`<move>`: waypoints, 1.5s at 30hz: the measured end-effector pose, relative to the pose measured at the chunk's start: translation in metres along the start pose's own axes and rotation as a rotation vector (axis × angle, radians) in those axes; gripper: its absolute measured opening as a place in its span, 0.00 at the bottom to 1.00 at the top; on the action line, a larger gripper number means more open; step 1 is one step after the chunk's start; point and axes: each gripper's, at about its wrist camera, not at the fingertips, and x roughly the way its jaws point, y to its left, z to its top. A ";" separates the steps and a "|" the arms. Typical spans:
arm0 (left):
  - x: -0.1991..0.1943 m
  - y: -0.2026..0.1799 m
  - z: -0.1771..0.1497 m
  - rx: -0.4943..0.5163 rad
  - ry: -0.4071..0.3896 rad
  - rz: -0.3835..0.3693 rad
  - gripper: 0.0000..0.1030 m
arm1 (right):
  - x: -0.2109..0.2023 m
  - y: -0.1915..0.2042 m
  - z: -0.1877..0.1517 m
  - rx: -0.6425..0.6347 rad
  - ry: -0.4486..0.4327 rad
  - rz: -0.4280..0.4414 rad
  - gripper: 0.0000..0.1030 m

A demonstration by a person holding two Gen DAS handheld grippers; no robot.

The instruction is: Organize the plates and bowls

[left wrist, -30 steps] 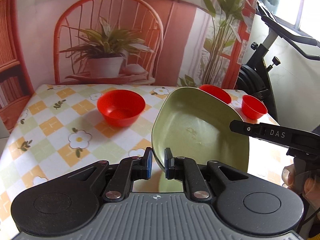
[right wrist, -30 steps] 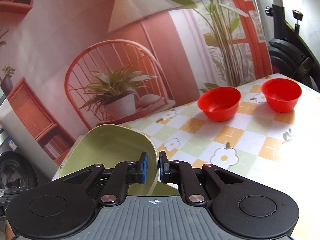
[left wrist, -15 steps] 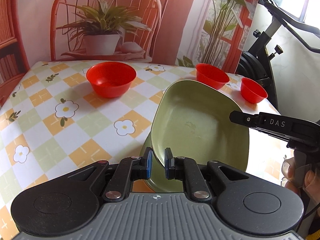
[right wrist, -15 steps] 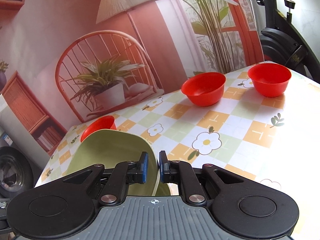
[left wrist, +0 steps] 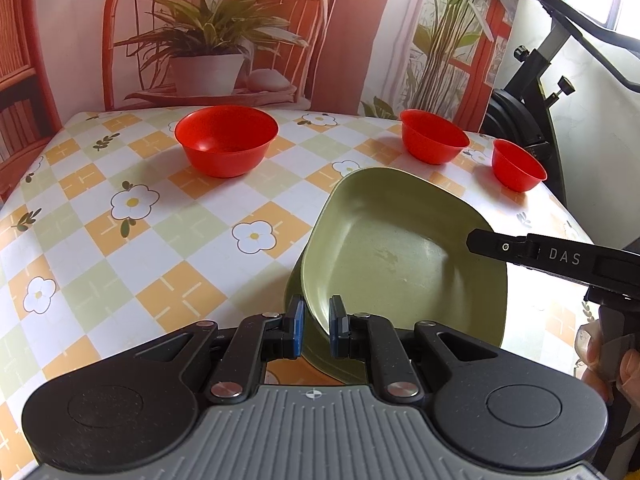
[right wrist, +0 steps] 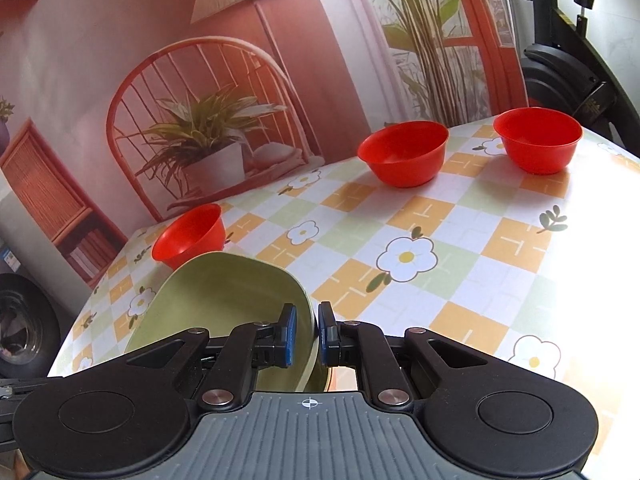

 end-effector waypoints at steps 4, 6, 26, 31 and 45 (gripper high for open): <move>0.002 -0.001 -0.001 0.016 -0.009 0.014 0.13 | 0.003 0.001 -0.003 -0.012 0.010 -0.005 0.10; 0.002 -0.001 -0.002 0.025 -0.016 0.018 0.13 | 0.004 0.001 -0.005 -0.017 0.010 -0.008 0.10; 0.003 -0.003 -0.009 0.065 -0.037 0.036 0.13 | 0.012 0.003 -0.012 -0.046 0.025 -0.028 0.09; 0.004 -0.001 -0.010 0.063 -0.035 0.054 0.14 | 0.012 0.001 -0.012 -0.051 0.021 -0.032 0.07; 0.006 0.006 -0.013 0.015 -0.030 0.050 0.19 | 0.013 -0.003 -0.013 -0.036 0.026 -0.042 0.07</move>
